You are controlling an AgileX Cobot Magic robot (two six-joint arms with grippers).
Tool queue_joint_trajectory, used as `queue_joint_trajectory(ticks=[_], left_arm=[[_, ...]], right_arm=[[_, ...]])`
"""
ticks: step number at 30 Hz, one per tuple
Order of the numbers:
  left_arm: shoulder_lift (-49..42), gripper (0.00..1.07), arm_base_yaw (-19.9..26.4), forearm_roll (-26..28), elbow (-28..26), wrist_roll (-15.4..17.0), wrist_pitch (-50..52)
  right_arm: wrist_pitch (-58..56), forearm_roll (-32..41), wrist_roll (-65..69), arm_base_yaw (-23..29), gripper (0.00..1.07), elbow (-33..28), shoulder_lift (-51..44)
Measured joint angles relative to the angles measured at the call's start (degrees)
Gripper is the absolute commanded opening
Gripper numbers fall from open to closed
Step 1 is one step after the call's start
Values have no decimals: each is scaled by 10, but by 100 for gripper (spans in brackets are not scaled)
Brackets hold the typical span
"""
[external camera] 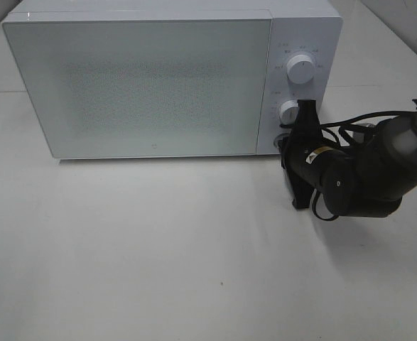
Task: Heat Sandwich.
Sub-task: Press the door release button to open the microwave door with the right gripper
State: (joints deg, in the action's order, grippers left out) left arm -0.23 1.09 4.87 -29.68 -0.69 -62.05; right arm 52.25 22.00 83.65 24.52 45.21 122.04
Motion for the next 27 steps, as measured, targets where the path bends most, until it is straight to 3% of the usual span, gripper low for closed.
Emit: queue_joint_trajectory(ticks=[13, 27], left_arm=[[0, 98, 0, 0, 0, 0, 0], [0, 98, 0, 0, 0, 0, 0]], right_arm=[[35, 1, 1, 3, 0, -1, -1], [-13, 38, -8, 9, 0, 35, 7]])
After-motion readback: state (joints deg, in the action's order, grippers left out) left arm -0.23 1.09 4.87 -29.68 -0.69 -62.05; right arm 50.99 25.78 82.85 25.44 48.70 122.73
